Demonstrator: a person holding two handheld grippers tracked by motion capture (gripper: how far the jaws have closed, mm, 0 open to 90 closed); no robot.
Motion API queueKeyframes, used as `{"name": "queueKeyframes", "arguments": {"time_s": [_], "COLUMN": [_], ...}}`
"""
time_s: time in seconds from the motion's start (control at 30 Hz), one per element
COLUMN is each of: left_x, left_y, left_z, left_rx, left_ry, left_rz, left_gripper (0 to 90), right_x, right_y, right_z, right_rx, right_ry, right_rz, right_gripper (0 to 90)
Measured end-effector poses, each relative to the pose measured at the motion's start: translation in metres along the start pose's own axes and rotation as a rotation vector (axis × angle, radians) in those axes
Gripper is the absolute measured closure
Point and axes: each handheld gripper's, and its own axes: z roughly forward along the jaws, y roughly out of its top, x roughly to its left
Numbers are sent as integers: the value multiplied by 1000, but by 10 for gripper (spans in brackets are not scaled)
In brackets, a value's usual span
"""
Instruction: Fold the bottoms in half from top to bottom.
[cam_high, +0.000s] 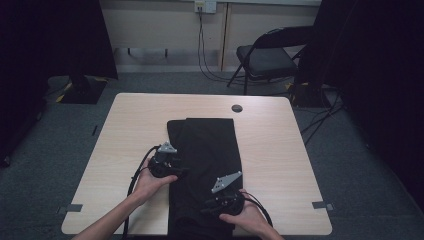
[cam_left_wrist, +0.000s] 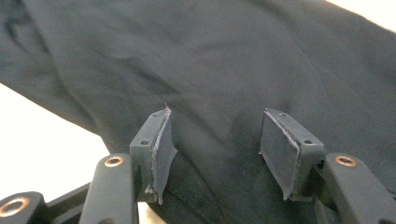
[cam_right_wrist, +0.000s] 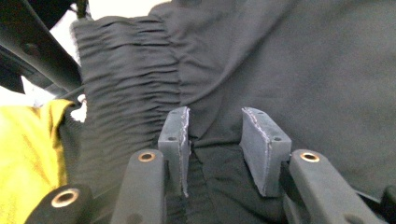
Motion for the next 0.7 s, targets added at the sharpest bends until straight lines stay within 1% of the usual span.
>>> {"name": "queueKeyframes", "arguments": {"time_s": [0.03,0.07,0.1,0.13,0.17,0.2,0.23,0.27,0.3,0.33,0.37,0.4,0.43,0.47,0.5,0.53,0.57,0.63,0.7], "left_x": [-1,-3,-4,-4,-4,-3,-2,-1,1,1,3,5,7,8,8,8,8,6,2], "left_y": [0,0,0,1,2,3,4,5,7,9,11,11,11,10,9,8,7,6,3], "left_z": [2,5,7,9,10,12,14,16,18,19,20,21,21,21,21,20,20,18,16], "left_rx": [14,26,32,32,28,19,9,1,0,1,4,-5,-19,-23,-28,-32,-31,-17,-14], "left_ry": [3,15,19,34,41,47,51,54,57,54,41,25,16,10,4,4,4,7,-4], "left_rz": [5,15,31,49,50,51,56,64,63,59,48,38,23,20,21,22,31,43,52], "left_gripper": [438,436,426,420,420,421,420,421,423,422,417,407,405,404,399,398,399,410,410], "right_x": [1,1,1,0,-3,-6,-11,-18,-29,-38,-43,-49,-54,-58,-58,-57,-55,-51,-48], "right_y": [-4,-3,-2,1,4,6,9,12,13,14,15,15,14,12,11,10,7,2,-6], "right_z": [0,-1,-2,-4,-6,-7,-8,-8,-7,-7,-6,-5,-5,-7,-8,-10,-11,-15,-21], "right_rx": [-16,-12,-14,-29,-67,-85,-98,-106,-106,-110,-109,-97,-100,-114,-107,-86,-77,-57,-70], "right_ry": [14,15,-5,-15,-42,-71,-128,-177,-198,-222,-245,-266,-287,-276,-280,-303,-325,-337,-336], "right_rz": [8,7,4,19,39,45,49,66,99,124,136,129,134,158,155,133,122,97,109], "right_gripper": [602,562,507,483,462,459,451,428,415,411,392,383,402,399,397,398,397,398,398]}}
